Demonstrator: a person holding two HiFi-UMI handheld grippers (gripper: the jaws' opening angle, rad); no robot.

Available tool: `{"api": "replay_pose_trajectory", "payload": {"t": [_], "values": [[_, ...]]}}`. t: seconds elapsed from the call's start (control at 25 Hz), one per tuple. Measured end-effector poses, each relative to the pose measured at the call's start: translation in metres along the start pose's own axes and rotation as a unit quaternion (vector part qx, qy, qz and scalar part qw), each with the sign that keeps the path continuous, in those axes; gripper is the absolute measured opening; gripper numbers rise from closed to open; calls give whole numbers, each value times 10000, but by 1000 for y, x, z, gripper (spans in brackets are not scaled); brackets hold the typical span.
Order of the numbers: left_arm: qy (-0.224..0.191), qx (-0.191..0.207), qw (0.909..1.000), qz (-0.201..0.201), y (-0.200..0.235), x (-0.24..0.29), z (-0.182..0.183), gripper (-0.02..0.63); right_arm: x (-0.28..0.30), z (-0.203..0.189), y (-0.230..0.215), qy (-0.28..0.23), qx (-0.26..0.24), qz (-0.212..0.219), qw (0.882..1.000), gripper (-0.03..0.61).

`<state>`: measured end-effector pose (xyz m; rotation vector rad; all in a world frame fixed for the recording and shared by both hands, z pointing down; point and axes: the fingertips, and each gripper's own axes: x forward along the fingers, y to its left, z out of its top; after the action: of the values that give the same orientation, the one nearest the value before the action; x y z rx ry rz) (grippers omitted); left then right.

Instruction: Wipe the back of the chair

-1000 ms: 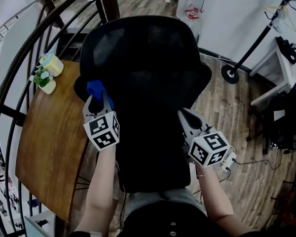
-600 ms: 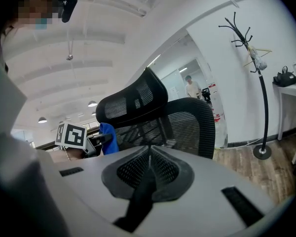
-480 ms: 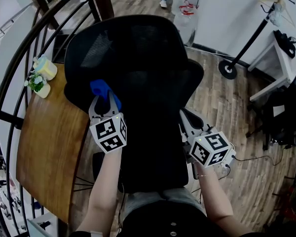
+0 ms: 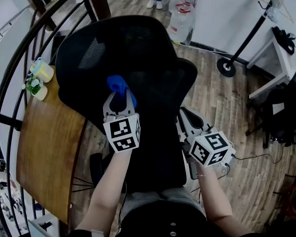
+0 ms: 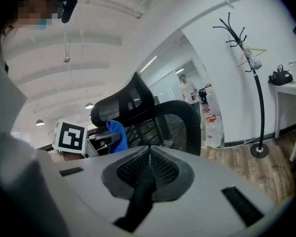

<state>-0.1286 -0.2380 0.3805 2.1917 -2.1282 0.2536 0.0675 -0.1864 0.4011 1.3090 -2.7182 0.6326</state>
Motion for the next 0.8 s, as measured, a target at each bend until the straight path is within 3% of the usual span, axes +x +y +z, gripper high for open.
{"api": "replay_pose_trajectory", "payload": {"t": [0.48, 0.8], "values": [[24, 205, 9962, -850, -85, 19, 8, 74, -19, 0, -28, -76, 147, -164, 9997, 32], [5, 479, 9861, -1590, -151, 32, 12, 74, -29, 4, -46, -147, 199, -330, 9991, 32]]}}
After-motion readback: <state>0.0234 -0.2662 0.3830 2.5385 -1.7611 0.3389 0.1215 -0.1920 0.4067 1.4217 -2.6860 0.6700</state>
